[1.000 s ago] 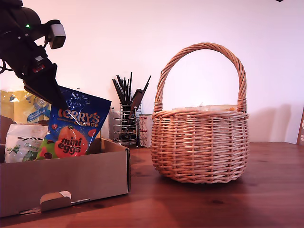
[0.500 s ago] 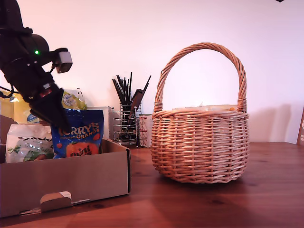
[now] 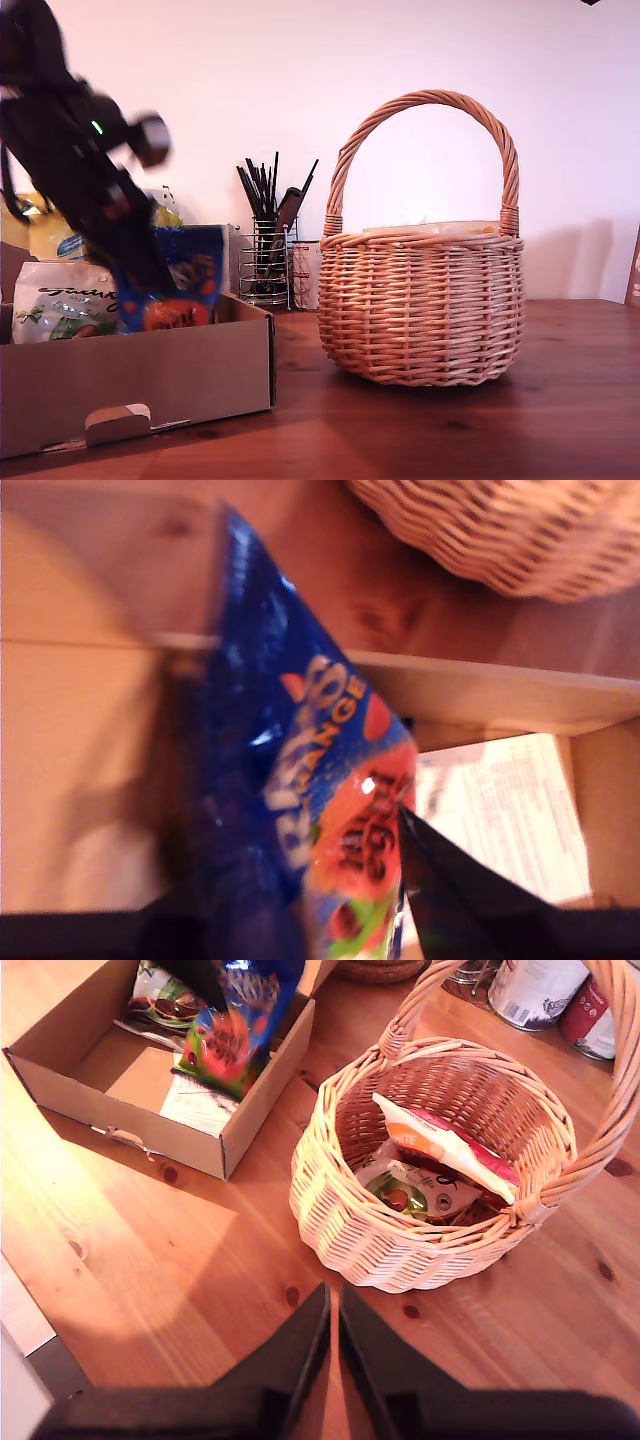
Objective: Move the bags of Easter eggs from the cardboard box on the left into the woven basket on the right side.
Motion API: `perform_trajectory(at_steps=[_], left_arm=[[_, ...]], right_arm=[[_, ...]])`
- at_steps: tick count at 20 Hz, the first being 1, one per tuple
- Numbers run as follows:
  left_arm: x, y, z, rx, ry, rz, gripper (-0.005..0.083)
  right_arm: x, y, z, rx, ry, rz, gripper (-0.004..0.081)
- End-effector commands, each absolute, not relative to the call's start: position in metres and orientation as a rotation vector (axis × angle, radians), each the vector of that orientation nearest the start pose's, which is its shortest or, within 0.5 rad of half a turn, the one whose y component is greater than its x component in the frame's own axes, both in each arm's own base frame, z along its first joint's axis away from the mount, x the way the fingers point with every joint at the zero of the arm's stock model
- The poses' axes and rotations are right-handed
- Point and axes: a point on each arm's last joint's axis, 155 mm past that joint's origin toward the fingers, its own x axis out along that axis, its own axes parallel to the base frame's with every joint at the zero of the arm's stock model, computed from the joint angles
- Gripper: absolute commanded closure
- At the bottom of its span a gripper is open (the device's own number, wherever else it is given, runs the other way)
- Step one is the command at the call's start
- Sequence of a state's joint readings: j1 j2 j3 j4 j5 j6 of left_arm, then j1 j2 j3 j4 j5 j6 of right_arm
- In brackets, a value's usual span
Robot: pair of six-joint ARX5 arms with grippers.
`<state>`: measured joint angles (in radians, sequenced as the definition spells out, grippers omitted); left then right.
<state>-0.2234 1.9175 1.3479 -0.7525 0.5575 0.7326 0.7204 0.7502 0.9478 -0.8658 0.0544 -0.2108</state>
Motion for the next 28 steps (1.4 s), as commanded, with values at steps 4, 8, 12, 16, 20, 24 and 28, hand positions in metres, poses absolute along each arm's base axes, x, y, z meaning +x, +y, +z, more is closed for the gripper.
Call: perform_trajectory(at_steps=[4, 8, 12, 16, 20, 24, 28], left_arm=[[0.351, -0.195, 0.022, 0.385, 1.095, -1.148, 0.047], [0.339, -0.201, 0.025, 0.34, 1.121, -1.189, 0.0473], [0.33, -0.202, 0.024, 0.316, 1.153, -1.205, 0.0493], [0.315, -0.209, 0.022, 0.277, 1.203, -1.244, 0.0493], [0.293, -0.215, 0.016, 0.246, 1.289, -1.284, 0.0508], [0.282, -0.217, 0.017, 0.243, 1.329, -1.298, 0.0546], [0.283, -0.217, 0.016, 0.247, 1.324, -1.299, 0.0804]], right_arm=[[0.195, 0.158, 0.228, -0.464, 0.581, 0.712, 0.0783], [0.195, 0.158, 0.228, -0.464, 0.58, 0.711, 0.0783], [0.196, 0.158, 0.229, -0.462, 0.575, 0.712, 0.0783], [0.196, 0.159, 0.229, -0.461, 0.573, 0.712, 0.0783], [0.196, 0.159, 0.23, -0.461, 0.572, 0.712, 0.0783], [0.196, 0.159, 0.23, -0.461, 0.571, 0.711, 0.0783], [0.196, 0.159, 0.23, -0.46, 0.571, 0.711, 0.0783]])
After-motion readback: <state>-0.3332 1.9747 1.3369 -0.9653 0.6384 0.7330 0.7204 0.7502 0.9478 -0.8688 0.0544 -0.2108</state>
